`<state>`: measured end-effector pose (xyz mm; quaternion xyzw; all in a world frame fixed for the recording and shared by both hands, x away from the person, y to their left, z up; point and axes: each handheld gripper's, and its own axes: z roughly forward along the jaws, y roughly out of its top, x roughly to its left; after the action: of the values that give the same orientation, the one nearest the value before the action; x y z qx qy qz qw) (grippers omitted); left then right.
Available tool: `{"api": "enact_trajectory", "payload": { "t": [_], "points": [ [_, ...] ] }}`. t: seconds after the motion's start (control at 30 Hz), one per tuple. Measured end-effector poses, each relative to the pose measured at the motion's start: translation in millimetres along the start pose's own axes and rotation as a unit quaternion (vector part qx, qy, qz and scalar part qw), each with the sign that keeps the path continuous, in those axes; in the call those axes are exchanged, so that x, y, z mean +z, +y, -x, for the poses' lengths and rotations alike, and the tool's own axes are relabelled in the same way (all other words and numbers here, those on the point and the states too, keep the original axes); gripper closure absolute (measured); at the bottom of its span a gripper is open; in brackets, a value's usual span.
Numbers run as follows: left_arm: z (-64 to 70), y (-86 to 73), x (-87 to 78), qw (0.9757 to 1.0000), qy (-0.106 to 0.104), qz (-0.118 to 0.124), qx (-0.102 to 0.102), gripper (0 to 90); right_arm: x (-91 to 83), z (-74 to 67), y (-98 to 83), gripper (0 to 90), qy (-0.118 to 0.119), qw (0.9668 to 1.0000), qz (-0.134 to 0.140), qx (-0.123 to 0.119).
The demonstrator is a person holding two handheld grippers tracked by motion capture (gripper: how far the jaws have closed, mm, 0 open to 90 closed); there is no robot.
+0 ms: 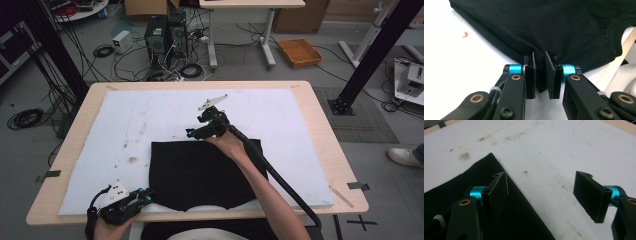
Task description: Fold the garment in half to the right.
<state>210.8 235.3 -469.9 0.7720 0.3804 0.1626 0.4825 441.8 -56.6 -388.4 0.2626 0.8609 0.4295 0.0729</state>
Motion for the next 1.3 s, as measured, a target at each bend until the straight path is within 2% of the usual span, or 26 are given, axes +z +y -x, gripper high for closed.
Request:
{"api": "enact_trajectory", "payload": {
  "t": [0.23,0.27,0.3,0.37,0.4,0.43,0.47,0.5,0.53,0.6,0.63,0.67,0.7,0.77,0.8,0.87,0.93,1.13,1.2,1.27,1.3],
  "points": [
    [-0.3,-0.2,0.2,1.0000,-0.002,0.001,-0.001,79.3,18.3,-15.0,13.3,29.2,0.005,0.9998,-0.004,-0.017],
    [-0.8,-0.2,0.0,1.0000,0.000,0.001,0.003,79.3,27.4,-21.2,18.0,29.2,0.001,0.9995,-0.012,-0.028],
    [-0.8,-0.2,0.0,1.0000,0.000,0.001,0.003,79.3,27.4,-21.2,18.0,29.2,0.001,0.9995,-0.012,-0.028],
    [-0.2,-0.2,0.1,1.0000,-0.001,0.001,0.001,79.2,40.4,-26.9,20.9,29.3,0.004,0.9990,-0.029,-0.034],
    [-0.2,-0.2,0.1,1.0000,-0.001,0.001,0.001,79.1,40.4,-26.9,20.9,29.3,0.004,0.9990,-0.029,-0.034],
    [-0.3,-0.2,0.0,1.0000,-0.002,0.000,0.003,79.1,50.1,-32.5,23.2,29.2,0.007,0.9985,-0.038,-0.038],
    [-0.3,-0.2,0.0,1.0000,-0.002,0.000,0.003,79.1,50.1,-32.5,23.2,29.2,0.007,0.9985,-0.038,-0.038],
    [-0.3,-0.3,-0.1,1.0000,-0.002,0.000,0.003,79.1,59.4,-40.5,27.7,29.3,0.015,0.9977,-0.048,-0.045],
    [-0.3,-0.2,0.0,1.0000,-0.002,0.001,0.003,79.1,59.4,-40.5,27.7,29.3,0.015,0.9977,-0.048,-0.045],
    [-0.3,-0.3,0.0,1.0000,-0.002,0.001,0.002,79.1,67.4,-50.1,33.5,29.7,0.019,0.9971,-0.051,-0.054],
    [-0.3,-0.4,-0.1,1.0000,-0.002,0.001,0.003,79.0,74.5,-57.0,38.9,30.9,0.030,0.9965,-0.050,-0.060],
    [-0.3,-0.5,-0.1,1.0000,-0.001,0.001,0.003,79.0,74.5,-57.0,38.9,30.9,0.030,0.9965,-0.050,-0.060],
    [0.0,-0.6,-0.2,1.0000,-0.001,0.001,0.004,79.0,80.8,-61.0,40.9,32.9,0.044,0.9965,-0.038,-0.060],
    [0.3,-0.7,-0.2,1.0000,0.000,0.002,0.004,79.0,84.2,-63.0,41.0,32.7,0.042,0.9961,-0.046,-0.062],
    [0.3,-0.7,-0.2,1.0000,0.000,0.002,0.004,79.0,90.8,-67.0,38.9,32.8,0.032,0.9951,-0.055,-0.076],
    [0.5,-0.8,-0.2,1.0000,0.001,0.002,0.004,79.0,96.1,-68.3,36.3,32.8,0.041,0.9947,-0.062,-0.071],
    [1.0,-0.9,-0.2,1.0000,0.003,0.003,0.004,78.9,99.5,-68.7,34.8,34.3,0.041,0.9942,-0.064,-0.076],
    [0.6,-0.9,-0.1,1.0000,0.002,0.003,0.004,78.9,103.4,-68.4,34.7,36.1,0.045,0.9942,-0.067,-0.071],
    [0.9,-1.0,-0.2,1.0000,0.003,0.003,0.004,78.9,106.2,-66.2,35.1,38.2,0.057,0.9940,-0.067,-0.065],
    [1.5,-1.1,-0.3,1.0000,0.005,0.003,0.006,78.9,109.5,-65.3,33.7,40.5,0.065,0.9931,-0.067,-0.071],
    [1.4,-1.1,-0.3,1.0000,0.005,0.003,0.006,78.9,113.0,-65.8,30.5,40.5,0.075,0.9909,-0.079,-0.078]
  ]
}}
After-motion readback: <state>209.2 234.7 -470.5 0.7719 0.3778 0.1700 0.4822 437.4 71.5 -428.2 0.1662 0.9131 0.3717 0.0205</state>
